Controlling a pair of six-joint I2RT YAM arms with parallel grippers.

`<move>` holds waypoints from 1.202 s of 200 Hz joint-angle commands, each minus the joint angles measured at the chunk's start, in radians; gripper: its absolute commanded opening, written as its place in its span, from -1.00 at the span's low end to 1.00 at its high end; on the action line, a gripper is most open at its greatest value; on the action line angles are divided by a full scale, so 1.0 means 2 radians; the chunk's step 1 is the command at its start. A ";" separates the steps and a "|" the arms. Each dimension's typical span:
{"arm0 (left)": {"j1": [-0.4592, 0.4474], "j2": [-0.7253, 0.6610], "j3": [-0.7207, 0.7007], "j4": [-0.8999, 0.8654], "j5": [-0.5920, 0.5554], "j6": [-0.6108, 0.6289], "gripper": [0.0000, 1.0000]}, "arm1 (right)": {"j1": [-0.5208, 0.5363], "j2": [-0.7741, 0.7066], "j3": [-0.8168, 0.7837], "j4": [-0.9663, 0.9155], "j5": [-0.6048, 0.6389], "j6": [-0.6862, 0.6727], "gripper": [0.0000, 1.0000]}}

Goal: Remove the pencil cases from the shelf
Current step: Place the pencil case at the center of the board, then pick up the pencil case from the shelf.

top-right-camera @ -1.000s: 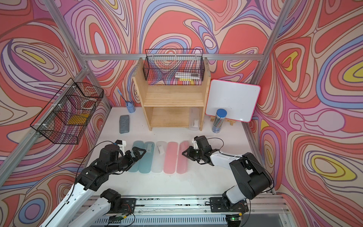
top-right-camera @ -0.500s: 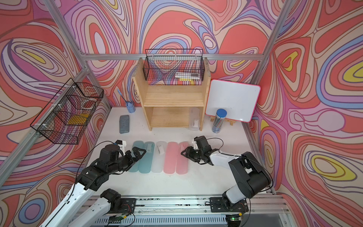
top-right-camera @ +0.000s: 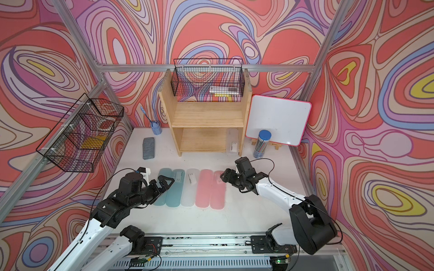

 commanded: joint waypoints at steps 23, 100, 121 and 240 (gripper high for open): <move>0.002 -0.004 -0.003 -0.001 -0.008 0.003 0.98 | -0.001 -0.026 0.065 -0.095 0.138 -0.071 0.96; 0.002 -0.015 -0.002 -0.002 -0.006 0.004 0.98 | -0.025 0.087 0.203 -0.120 0.130 -0.179 0.96; 0.002 -0.021 -0.004 -0.008 -0.008 0.003 0.98 | -0.034 0.119 0.225 -0.115 0.130 -0.179 0.97; 0.002 -0.042 -0.004 -0.037 -0.027 -0.008 0.98 | -0.036 0.236 0.259 -0.011 0.194 -0.199 0.96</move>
